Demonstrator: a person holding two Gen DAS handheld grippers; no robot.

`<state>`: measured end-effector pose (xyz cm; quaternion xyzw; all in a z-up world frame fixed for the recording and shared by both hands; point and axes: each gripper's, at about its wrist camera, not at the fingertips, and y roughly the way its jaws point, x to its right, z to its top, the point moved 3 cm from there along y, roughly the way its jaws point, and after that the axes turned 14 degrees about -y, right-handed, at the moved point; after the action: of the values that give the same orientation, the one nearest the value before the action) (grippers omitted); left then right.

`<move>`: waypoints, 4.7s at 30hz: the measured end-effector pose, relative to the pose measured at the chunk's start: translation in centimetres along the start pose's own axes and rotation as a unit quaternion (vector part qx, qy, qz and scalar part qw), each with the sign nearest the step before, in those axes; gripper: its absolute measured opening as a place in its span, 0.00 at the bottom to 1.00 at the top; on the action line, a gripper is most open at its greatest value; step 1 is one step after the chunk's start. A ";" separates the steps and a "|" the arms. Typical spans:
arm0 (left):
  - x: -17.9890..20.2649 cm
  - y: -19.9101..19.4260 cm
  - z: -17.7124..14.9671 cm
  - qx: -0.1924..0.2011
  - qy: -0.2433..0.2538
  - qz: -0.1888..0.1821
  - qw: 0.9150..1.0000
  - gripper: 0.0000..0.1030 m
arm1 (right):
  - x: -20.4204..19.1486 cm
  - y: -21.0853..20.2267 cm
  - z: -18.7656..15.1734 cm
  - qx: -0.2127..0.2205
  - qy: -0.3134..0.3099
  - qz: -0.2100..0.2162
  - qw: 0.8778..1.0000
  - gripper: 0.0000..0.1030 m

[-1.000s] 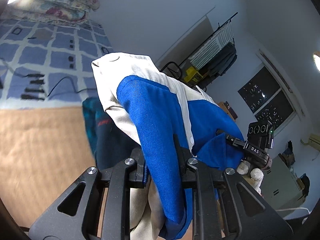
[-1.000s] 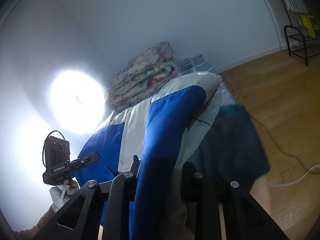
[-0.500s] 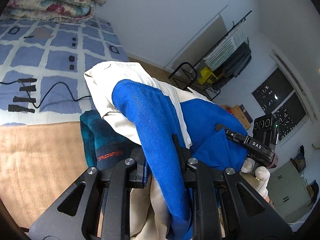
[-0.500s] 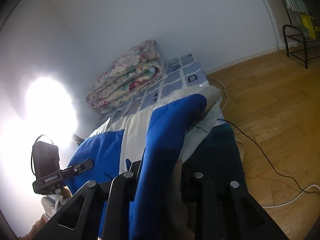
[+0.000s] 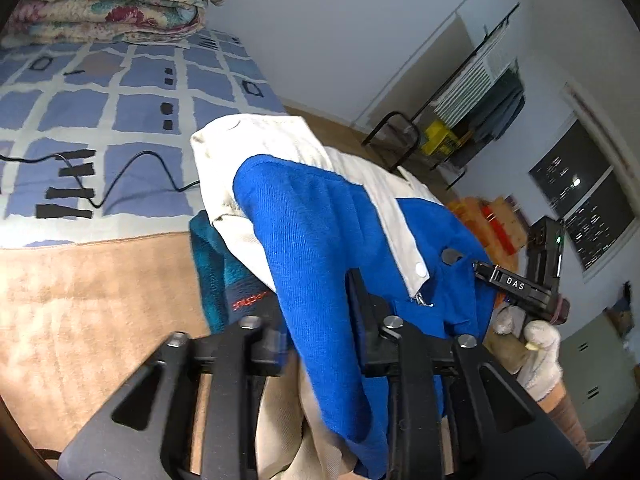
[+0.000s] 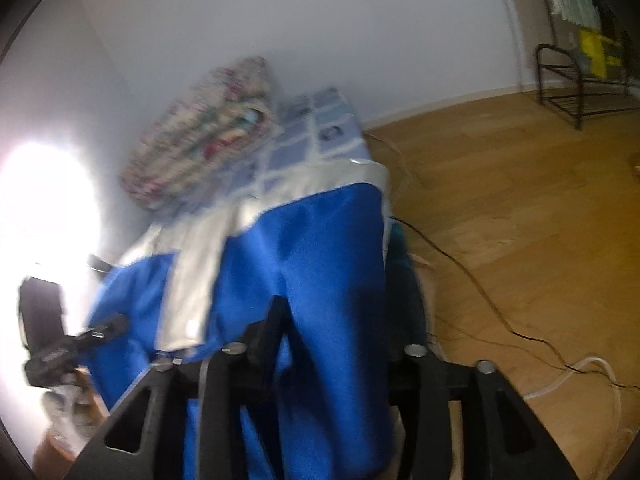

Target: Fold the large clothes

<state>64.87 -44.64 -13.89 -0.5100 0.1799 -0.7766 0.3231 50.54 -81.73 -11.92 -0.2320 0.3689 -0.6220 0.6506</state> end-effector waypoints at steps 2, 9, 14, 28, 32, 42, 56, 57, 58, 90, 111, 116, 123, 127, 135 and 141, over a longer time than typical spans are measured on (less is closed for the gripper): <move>0.1 -0.1 -0.2 -0.003 0.002 0.014 1.000 0.35 | 0.3 0.3 -0.6 -0.024 0.000 -0.045 0.999 0.61; -0.2 -3.2 -1.3 0.005 0.006 0.020 1.000 0.39 | 0.4 -3.0 -1.6 -0.008 0.027 -0.064 0.998 0.66; 1.1 -8.3 -3.0 0.023 0.026 0.009 0.999 0.39 | -1.5 -6.5 -1.9 0.016 0.025 -0.065 0.997 0.67; 7.2 -29.7 -11.6 0.086 0.071 0.007 0.994 0.50 | -14.3 -22.2 -5.5 0.084 -0.015 -0.040 0.996 0.69; 8.5 -35.7 -15.1 0.106 0.083 0.015 0.991 0.50 | -18.8 -27.6 -6.9 0.102 -0.043 -0.047 0.993 0.74; 9.2 -46.4 -24.3 0.135 0.097 0.029 0.986 0.59 | -27.2 -35.9 -13.5 0.134 -0.078 -0.029 0.988 0.83; 7.6 -50.9 -33.9 0.176 0.121 0.080 0.974 0.89 | -32.9 -38.9 -23.0 0.153 -0.080 -0.054 0.983 1.00; 7.6 -50.8 -34.1 0.176 0.126 0.088 0.972 0.89 | -33.1 -39.1 -23.5 0.158 -0.080 -0.055 0.983 1.00; 7.6 -50.7 -34.5 0.176 0.133 0.095 0.971 0.89 | -33.3 -39.2 -23.8 0.160 -0.082 -0.058 0.982 1.00; 4.8 -47.1 -38.5 0.170 0.166 0.192 0.952 1.00 | -35.3 -35.0 -27.4 0.147 -0.112 -0.151 0.971 1.00; 5.3 -47.4 -38.5 0.171 0.168 0.191 0.952 1.00 | -35.4 -35.0 -27.6 0.143 -0.118 -0.158 0.970 1.00; 5.5 -47.3 -38.5 0.170 0.171 0.190 0.952 1.00 | -35.6 -34.9 -27.6 0.142 -0.125 -0.163 0.968 1.00; 5.7 -47.4 -38.4 0.171 0.171 0.188 0.952 1.00 | -36.0 -34.9 -27.8 0.141 -0.130 -0.165 0.967 1.00; 5.9 -47.5 -38.4 0.173 0.174 0.188 0.951 1.00 | -35.9 -34.8 -27.8 0.141 -0.129 -0.164 0.968 1.00; 6.1 -47.5 -38.7 0.172 0.178 0.188 0.950 1.00 | -36.0 -34.9 -27.9 0.140 -0.130 -0.166 0.968 1.00; 6.1 -47.4 -38.7 0.174 0.178 0.192 0.949 1.00 | -36.1 -35.0 -28.1 0.141 -0.132 -0.169 0.967 1.00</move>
<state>12.94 -16.29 3.03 -0.2547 0.1914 -0.7972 0.5127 8.22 -46.05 4.21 -0.2766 0.1441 -0.7326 0.6050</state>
